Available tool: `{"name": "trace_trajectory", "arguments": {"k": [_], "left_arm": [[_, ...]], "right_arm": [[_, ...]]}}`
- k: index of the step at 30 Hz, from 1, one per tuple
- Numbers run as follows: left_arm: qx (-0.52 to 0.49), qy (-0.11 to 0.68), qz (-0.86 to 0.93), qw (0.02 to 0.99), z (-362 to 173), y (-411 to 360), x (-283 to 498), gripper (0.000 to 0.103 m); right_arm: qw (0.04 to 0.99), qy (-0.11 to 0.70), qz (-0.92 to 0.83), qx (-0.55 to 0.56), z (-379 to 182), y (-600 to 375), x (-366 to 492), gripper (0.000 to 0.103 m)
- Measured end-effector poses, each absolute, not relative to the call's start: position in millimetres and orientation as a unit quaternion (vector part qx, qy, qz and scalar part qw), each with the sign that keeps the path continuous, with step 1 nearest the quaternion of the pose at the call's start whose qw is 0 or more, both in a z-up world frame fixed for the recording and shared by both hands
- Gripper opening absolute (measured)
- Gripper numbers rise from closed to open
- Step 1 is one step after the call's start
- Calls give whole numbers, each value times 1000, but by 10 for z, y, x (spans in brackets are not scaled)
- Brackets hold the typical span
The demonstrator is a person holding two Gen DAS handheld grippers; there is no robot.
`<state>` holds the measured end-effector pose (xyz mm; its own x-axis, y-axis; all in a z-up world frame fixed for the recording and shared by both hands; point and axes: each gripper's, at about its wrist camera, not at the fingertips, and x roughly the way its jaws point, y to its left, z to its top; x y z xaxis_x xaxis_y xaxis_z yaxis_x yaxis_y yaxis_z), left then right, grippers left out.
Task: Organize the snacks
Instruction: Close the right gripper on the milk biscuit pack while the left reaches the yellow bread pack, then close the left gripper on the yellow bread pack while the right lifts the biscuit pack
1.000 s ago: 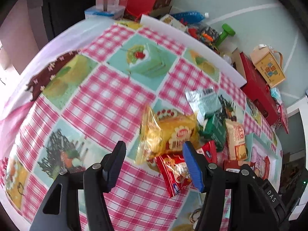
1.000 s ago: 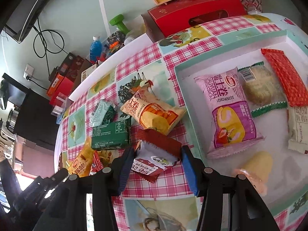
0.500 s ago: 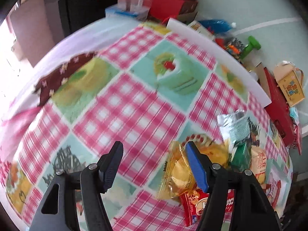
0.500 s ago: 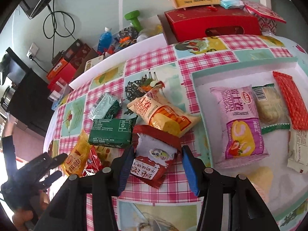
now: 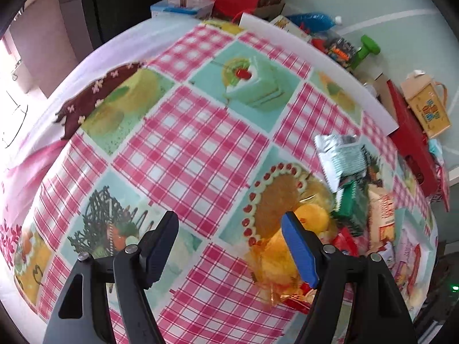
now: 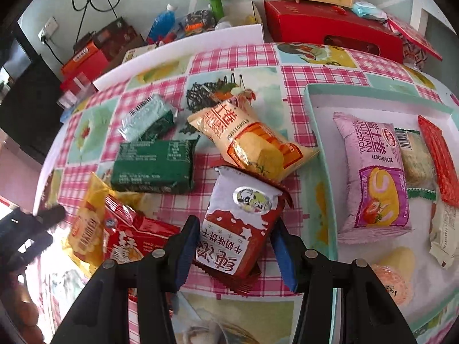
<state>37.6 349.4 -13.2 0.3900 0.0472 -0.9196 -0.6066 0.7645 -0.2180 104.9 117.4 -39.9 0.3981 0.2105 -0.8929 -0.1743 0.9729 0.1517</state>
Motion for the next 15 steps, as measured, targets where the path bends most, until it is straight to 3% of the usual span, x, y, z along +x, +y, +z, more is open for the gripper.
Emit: {"name": "trace_trajectory", "arguments": {"k": [10, 15], "left_arm": [[-161, 548, 121, 812, -125, 2915, 697, 75], [-231, 548, 147, 791, -252, 3219, 620, 76]], "right_arm": [[835, 544, 86, -12, -410, 1108, 1030, 54], [834, 545, 86, -6, -403, 1073, 1034, 54]]}}
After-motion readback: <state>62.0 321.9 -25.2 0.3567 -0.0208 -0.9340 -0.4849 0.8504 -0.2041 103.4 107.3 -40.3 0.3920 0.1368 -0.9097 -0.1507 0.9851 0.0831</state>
